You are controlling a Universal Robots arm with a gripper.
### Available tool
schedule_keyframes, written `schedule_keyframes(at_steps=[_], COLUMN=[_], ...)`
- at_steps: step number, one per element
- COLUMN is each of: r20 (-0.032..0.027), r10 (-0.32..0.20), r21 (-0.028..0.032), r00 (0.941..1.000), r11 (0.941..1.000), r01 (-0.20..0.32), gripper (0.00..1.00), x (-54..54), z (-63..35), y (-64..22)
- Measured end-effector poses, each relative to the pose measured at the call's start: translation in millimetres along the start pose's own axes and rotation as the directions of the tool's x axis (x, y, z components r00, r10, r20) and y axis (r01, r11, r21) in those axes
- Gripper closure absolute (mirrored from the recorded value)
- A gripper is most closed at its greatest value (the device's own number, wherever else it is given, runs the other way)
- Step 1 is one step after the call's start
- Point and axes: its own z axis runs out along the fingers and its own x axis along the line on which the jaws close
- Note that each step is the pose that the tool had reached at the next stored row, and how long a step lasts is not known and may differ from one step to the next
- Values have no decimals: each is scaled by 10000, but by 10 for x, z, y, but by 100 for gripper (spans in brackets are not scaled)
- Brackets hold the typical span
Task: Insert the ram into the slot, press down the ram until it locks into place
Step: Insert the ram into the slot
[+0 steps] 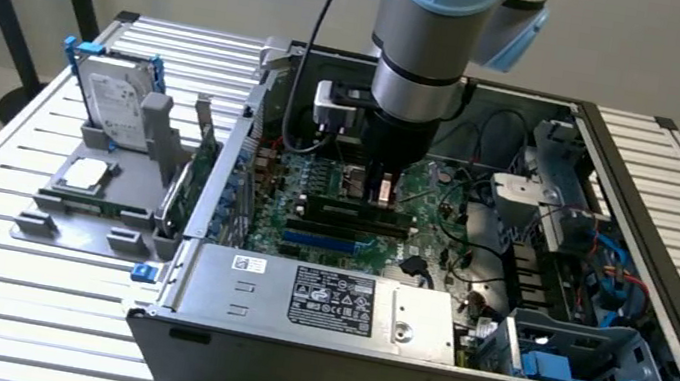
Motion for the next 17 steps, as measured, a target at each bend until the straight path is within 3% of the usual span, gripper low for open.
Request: schedule_keyframes(at_steps=[17], r20=[1], r10=[0], r21=[0], r00=[10000], r11=[10000], r01=[0], gripper=[86], x=[11], z=[9], y=[3])
